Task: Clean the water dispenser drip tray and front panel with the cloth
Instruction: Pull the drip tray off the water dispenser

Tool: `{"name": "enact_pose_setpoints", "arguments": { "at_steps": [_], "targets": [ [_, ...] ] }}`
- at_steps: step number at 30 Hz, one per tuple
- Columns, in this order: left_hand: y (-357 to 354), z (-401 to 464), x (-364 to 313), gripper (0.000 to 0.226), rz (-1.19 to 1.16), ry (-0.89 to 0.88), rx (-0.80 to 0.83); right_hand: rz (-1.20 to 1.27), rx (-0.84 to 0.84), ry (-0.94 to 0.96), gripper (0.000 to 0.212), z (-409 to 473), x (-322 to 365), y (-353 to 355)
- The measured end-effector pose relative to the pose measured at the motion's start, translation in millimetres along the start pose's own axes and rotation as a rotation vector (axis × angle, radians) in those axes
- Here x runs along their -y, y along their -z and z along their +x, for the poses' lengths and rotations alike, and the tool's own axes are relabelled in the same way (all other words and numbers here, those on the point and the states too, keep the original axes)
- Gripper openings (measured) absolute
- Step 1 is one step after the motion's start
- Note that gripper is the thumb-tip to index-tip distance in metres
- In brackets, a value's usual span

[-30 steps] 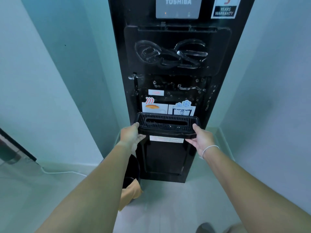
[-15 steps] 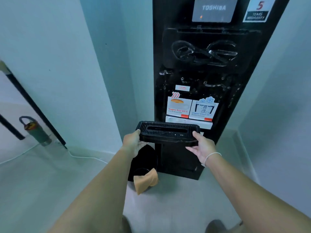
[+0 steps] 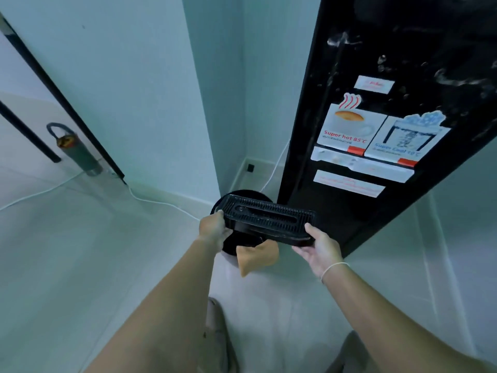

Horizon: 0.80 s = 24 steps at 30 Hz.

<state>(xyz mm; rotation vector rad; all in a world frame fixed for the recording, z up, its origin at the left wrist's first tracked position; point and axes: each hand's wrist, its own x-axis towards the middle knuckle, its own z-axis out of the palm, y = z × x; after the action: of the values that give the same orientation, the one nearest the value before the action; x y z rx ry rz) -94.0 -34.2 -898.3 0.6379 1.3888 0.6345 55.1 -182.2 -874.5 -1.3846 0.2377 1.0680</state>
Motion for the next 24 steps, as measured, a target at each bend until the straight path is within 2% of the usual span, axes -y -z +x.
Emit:
{"name": "enact_pose_setpoints", "arguments": {
  "at_steps": [3, 7, 12, 14, 16, 20, 22, 24],
  "targets": [
    [-1.0, 18.0, 15.9, 0.018, -0.02, 0.056, -0.009, -0.011, -0.036, -0.027, 0.012, 18.6, -13.5, 0.2],
    [-9.0, 50.5, 38.4, 0.021, -0.064, 0.139, -0.014, -0.058, -0.083, -0.039, 0.004, 51.1, -27.3, -2.1],
    [-19.6, 81.3, 64.3, 0.02, -0.069, 0.216, 0.022, -0.146, -0.12, 0.04, 0.002, 81.2, -35.6, -15.1],
    [-21.1, 89.4, 69.1, 0.013, -0.039, 0.232, 0.049, -0.248, -0.125, 0.109, 0.017, 94.8, -39.6, -21.1],
    [-18.6, 95.8, 67.9, 0.018, 0.032, 0.207, 0.073, -0.409, -0.121, 0.211, 0.035, 105.6, -39.3, -29.4],
    [-1.4, 115.9, 56.1, 0.031, 0.177, 0.118, 0.092, -0.757, -0.013, 0.413, 0.037, 119.6, -31.0, -53.9],
    [5.3, 126.7, 49.5, 0.026, 0.305, -0.005, 0.108, -0.867, 0.084, 0.471, 0.039, 125.6, -27.2, -66.7],
    [8.3, 134.5, 42.7, 0.04, 0.495, -0.136, 0.133, -0.971, 0.194, 0.513, 0.045, 133.0, -25.8, -76.0]
  ]
}}
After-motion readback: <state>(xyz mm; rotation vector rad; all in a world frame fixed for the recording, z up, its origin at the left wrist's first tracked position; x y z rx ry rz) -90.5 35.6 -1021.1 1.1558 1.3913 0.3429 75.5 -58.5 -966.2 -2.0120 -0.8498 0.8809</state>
